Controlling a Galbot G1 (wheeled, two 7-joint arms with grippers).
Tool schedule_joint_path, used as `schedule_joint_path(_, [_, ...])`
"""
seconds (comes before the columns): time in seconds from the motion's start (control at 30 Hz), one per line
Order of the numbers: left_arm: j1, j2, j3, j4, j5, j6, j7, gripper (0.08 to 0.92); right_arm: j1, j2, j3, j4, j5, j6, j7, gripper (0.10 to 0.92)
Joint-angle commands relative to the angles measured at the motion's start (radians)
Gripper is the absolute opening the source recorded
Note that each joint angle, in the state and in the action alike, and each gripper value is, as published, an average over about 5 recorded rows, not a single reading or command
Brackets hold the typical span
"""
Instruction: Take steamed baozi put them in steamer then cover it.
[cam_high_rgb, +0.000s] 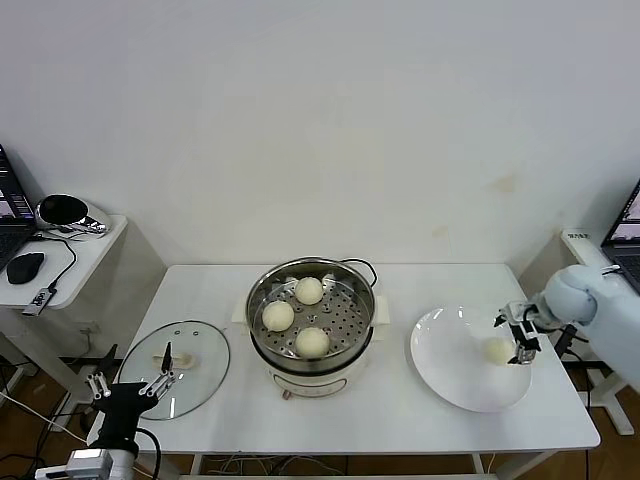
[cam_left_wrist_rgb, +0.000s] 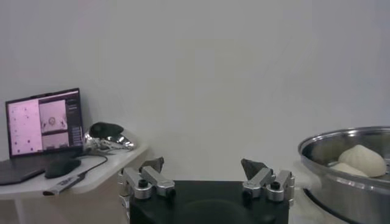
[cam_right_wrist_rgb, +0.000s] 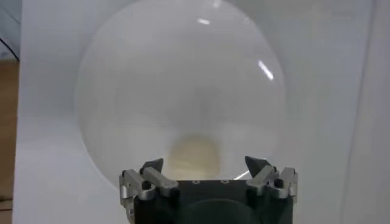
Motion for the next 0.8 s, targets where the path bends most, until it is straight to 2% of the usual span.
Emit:
schedule_joint_path(0.03, [0.002, -0.001, -0.001, -0.001, 0.0, 0.001, 0.0, 0.823, -0.092, 0.095, 0.091, -0.134, -0.087, 0.032, 0.016, 0.823])
schedule_joint_path(0.53, [-0.005, -0.001, 0.003, 0.012, -0.001, -0.002, 0.0, 0.823, -0.077, 0.125, 0.098, -0.176, -0.138, 0.017, 0.027, 0.815])
schedule_joint_path(0.8, [-0.008, -0.004, 0.006, 0.012, 0.0, -0.003, -0.001, 0.823, -0.075, 0.139, 0.105, -0.185, -0.152, 0.013, 0.033, 0.739])
